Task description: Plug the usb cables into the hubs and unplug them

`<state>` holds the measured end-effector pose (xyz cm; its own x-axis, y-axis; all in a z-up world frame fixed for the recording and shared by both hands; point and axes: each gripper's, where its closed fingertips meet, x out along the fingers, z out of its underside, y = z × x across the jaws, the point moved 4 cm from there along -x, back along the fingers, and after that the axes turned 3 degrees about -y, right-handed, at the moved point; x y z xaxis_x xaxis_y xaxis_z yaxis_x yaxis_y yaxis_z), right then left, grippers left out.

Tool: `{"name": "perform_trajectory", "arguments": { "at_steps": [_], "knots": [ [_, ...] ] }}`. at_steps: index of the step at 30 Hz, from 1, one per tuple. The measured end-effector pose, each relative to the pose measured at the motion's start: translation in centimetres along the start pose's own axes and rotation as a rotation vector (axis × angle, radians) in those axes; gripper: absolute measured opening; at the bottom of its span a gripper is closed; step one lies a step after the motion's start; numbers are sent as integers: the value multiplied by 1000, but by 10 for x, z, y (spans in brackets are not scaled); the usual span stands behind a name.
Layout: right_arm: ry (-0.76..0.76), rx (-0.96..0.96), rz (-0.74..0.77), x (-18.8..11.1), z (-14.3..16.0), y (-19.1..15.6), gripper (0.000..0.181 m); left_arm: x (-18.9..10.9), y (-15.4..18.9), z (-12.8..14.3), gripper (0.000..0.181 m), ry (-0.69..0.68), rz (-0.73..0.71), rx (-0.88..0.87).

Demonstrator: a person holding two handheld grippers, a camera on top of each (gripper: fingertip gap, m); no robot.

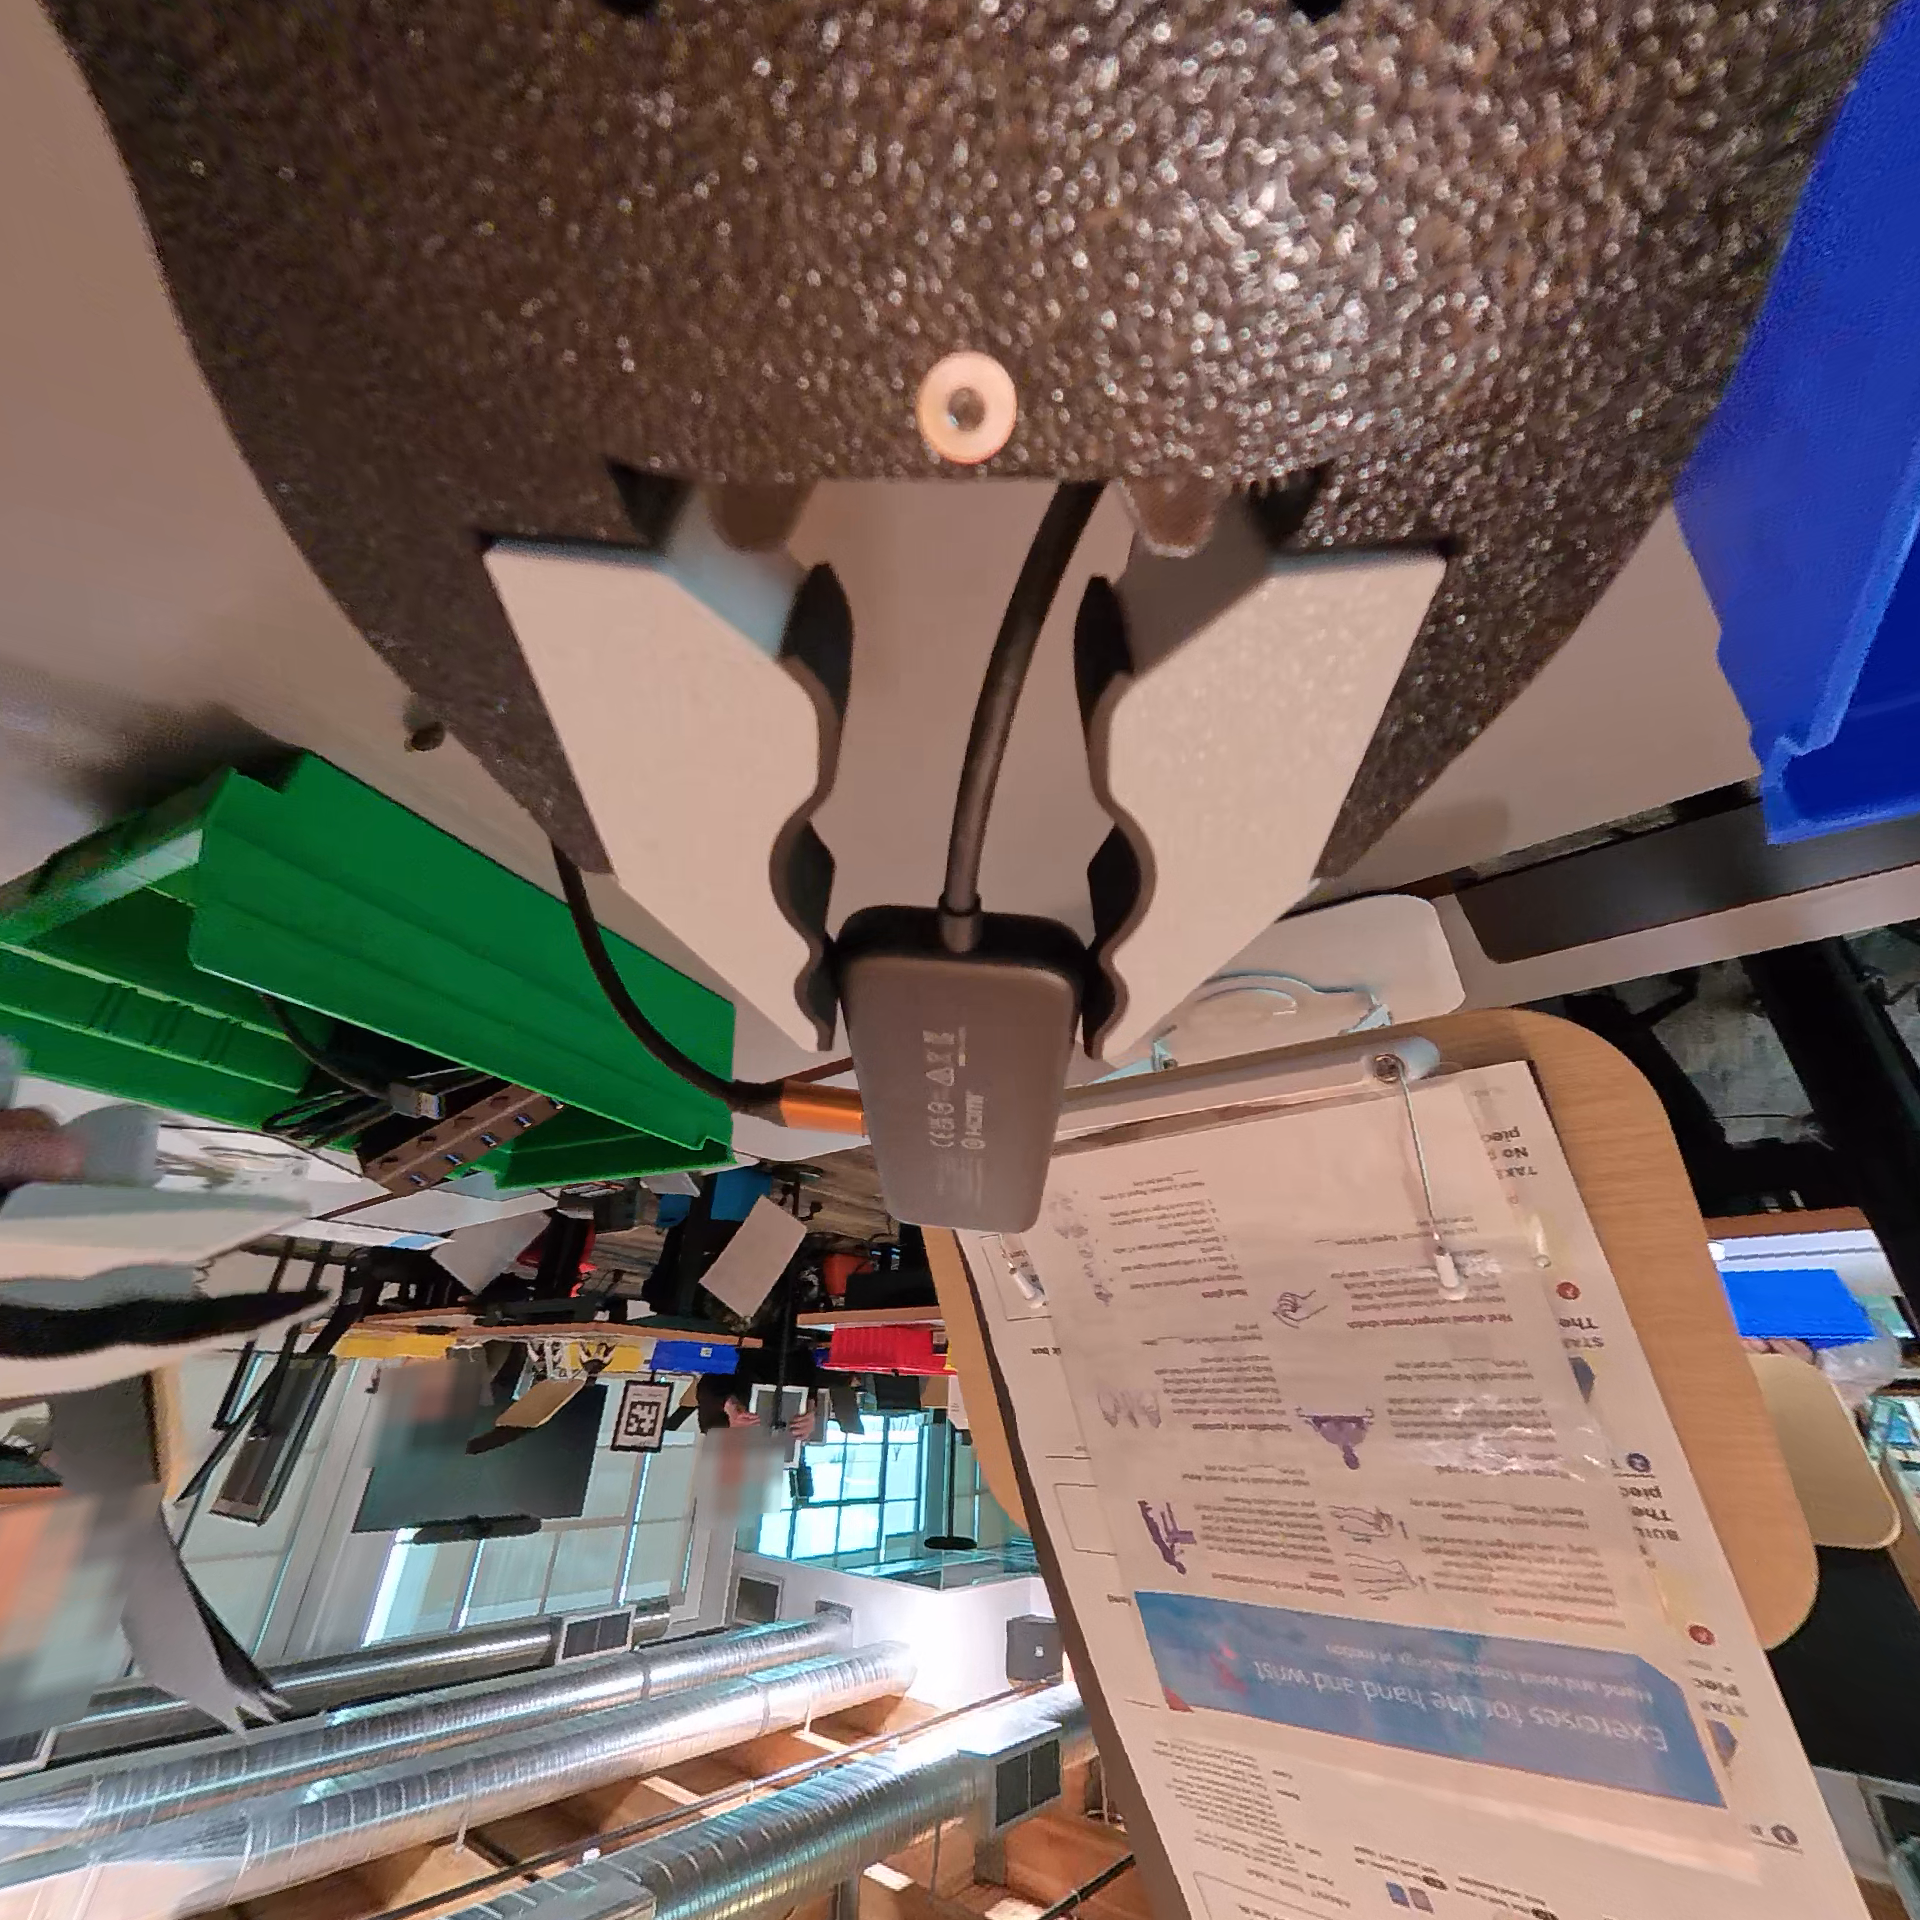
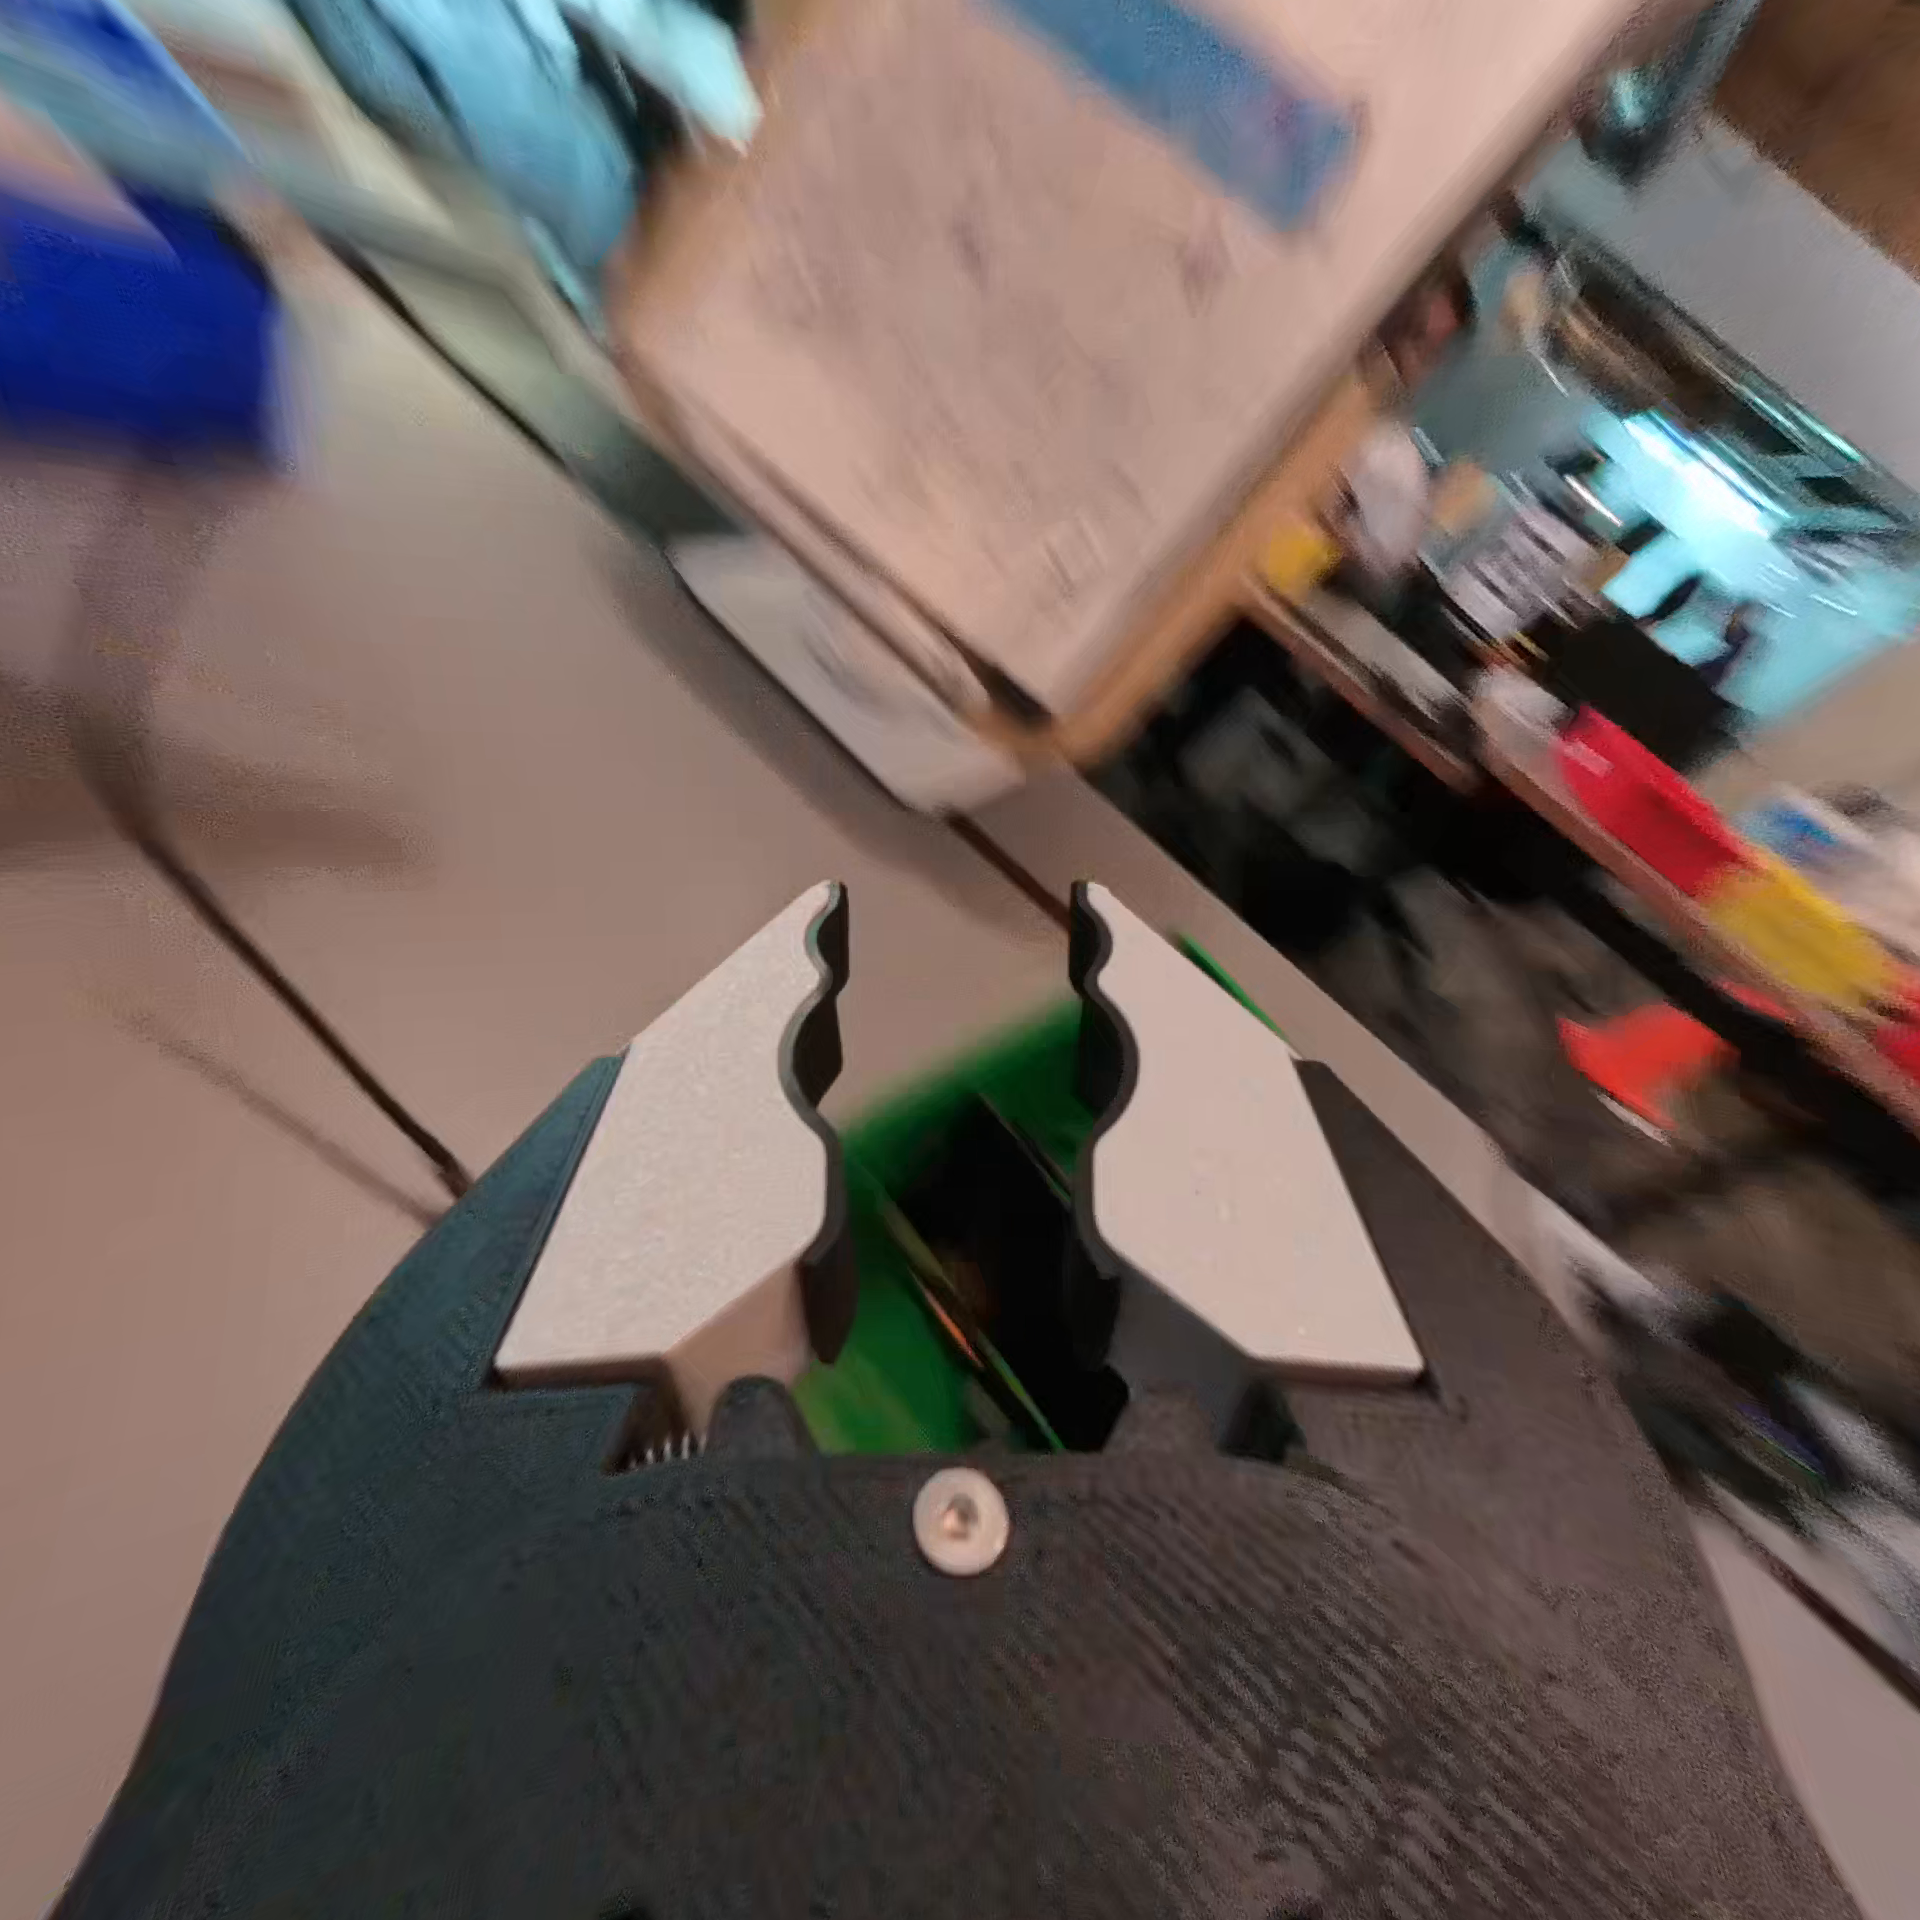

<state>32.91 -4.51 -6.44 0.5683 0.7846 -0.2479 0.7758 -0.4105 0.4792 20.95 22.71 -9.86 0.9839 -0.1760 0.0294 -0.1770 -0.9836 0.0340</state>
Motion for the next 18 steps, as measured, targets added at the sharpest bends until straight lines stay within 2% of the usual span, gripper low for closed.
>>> {"name": "perform_trajectory", "arguments": {
  "at_steps": [2,4,7,9,12,18],
  "knots": [
    [234,177,-159,16,-43,-40,50,0,1,1,45,-9,1,1],
    [335,298,-203,42,-65,-68,58,-1,-1,0,45,-16,-37,12],
    [367,284,-267,86,-77,-109,59,-4,-2,-5,45,-9,-64,39],
    [397,277,-275,104,-82,-126,56,-5,-2,-5,45,-14,-76,42],
    [409,277,-323,115,-88,-140,47,-5,-2,-4,45,-38,-95,20],
    [390,274,-344,123,-81,-149,31,2,10,4,45,-79,-65,11]
  ]
}}
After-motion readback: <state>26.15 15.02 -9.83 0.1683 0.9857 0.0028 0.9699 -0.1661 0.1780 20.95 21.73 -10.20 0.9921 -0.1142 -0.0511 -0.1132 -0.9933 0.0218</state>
